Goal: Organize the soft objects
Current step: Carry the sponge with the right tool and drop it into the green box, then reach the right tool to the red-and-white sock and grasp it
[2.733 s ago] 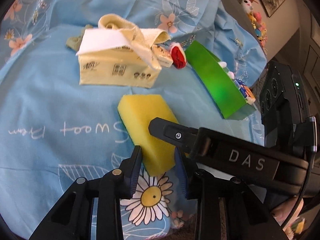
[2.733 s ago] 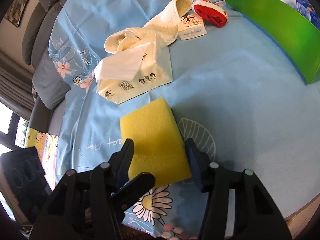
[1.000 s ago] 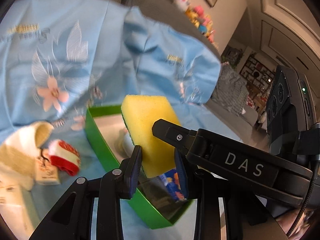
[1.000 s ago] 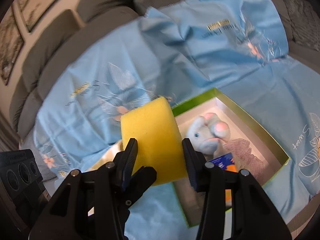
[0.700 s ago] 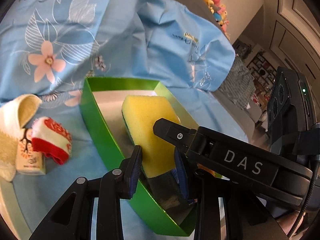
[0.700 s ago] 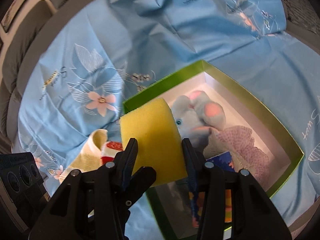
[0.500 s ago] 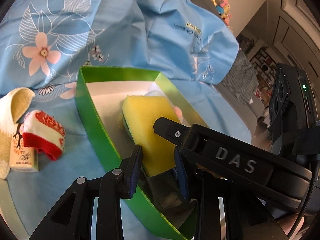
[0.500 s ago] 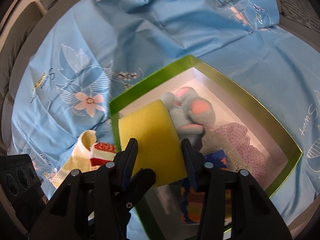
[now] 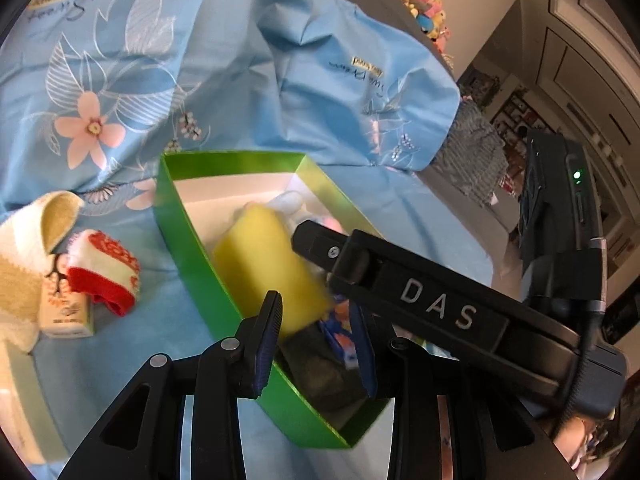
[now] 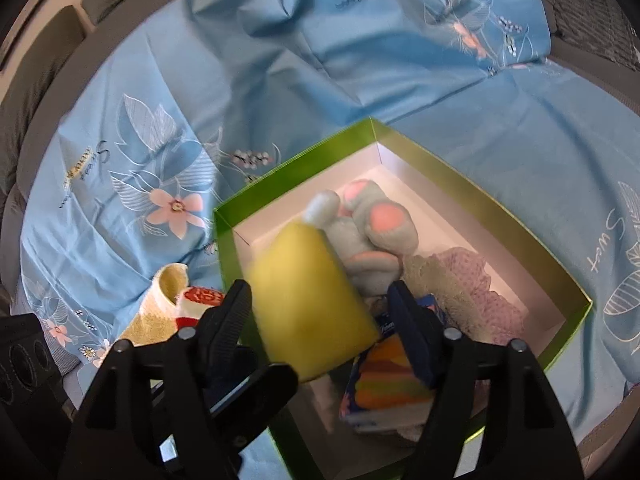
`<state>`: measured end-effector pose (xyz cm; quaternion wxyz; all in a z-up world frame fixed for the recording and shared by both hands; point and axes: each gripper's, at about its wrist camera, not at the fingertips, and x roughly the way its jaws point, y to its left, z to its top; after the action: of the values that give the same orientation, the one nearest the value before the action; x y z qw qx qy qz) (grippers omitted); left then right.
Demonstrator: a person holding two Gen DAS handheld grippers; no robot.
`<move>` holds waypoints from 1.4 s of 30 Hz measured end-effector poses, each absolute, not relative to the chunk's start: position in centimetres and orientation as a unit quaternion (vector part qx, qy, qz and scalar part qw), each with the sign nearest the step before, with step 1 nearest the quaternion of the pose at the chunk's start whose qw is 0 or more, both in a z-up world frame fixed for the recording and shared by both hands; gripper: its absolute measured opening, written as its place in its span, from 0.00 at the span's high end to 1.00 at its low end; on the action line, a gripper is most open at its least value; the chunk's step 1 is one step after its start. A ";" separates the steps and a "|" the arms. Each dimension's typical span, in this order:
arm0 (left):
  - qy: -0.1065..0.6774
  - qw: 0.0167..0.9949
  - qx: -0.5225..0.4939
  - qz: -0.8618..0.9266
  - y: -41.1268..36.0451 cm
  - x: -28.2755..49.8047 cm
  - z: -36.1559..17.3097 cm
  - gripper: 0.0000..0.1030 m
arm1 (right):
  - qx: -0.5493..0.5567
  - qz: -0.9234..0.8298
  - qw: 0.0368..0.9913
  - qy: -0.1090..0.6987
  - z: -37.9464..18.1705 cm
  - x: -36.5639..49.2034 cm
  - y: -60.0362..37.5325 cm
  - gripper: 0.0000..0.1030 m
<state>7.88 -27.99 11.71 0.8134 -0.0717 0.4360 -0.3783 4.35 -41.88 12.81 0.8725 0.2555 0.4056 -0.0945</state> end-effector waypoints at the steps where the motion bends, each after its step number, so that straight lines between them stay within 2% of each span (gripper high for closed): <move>1: 0.435 0.814 -0.072 -0.377 -27.6 7.7 12.0 0.52 | 0.255 -0.095 0.874 0.402 13.0 4.2 -41.8 0.26; 2: 0.432 0.817 -0.073 -0.375 -27.0 7.4 12.5 0.41 | 0.255 -0.094 0.877 0.395 13.3 3.9 -41.8 0.21; 4: 0.421 0.824 -0.079 -0.370 -25.6 6.8 13.2 0.33 | 0.260 -0.088 0.881 0.386 13.8 3.6 -41.6 0.20; 10: 0.400 0.852 -0.087 -0.327 -19.5 5.2 14.3 0.31 | 0.269 -0.066 0.890 0.362 15.0 2.8 -40.9 0.13; 13: 0.395 0.869 -0.092 -0.282 -14.7 4.1 13.8 0.23 | 0.275 -0.042 0.894 0.353 15.5 2.7 -40.1 0.09; 20: 0.401 0.895 -0.112 -0.161 -4.0 2.1 11.2 0.22 | 0.276 0.008 0.893 0.354 16.1 3.5 -36.9 0.05; 28: 0.431 0.880 -0.182 -0.081 3.3 1.7 6.0 0.22 | 0.246 0.047 0.875 0.414 13.9 8.1 -29.5 0.06; 30: 0.437 0.875 -0.195 -0.071 4.1 1.9 5.7 0.22 | 0.234 0.039 0.869 0.434 12.5 10.0 -28.0 0.08; 31: 0.434 0.875 -0.202 -0.069 4.3 1.8 5.8 0.22 | 0.229 0.039 0.866 0.444 11.8 10.7 -27.6 0.12; 34: 0.426 0.880 -0.202 -0.062 4.3 1.3 6.0 0.22 | 0.232 0.028 0.845 0.481 9.0 13.3 -26.7 0.32; 40: 0.430 0.885 -0.169 -0.051 3.7 1.3 6.0 0.22 | 0.174 -0.050 0.848 0.498 6.3 16.3 -26.2 0.32; 42: 0.431 0.885 -0.170 -0.053 3.9 1.4 6.0 0.22 | 0.159 -0.066 0.849 0.500 5.5 16.6 -26.3 0.43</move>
<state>1.37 3.85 5.99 0.8848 -0.1701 0.4305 -0.0529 16.62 -26.29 5.46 0.8488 0.1585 0.5001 -0.0655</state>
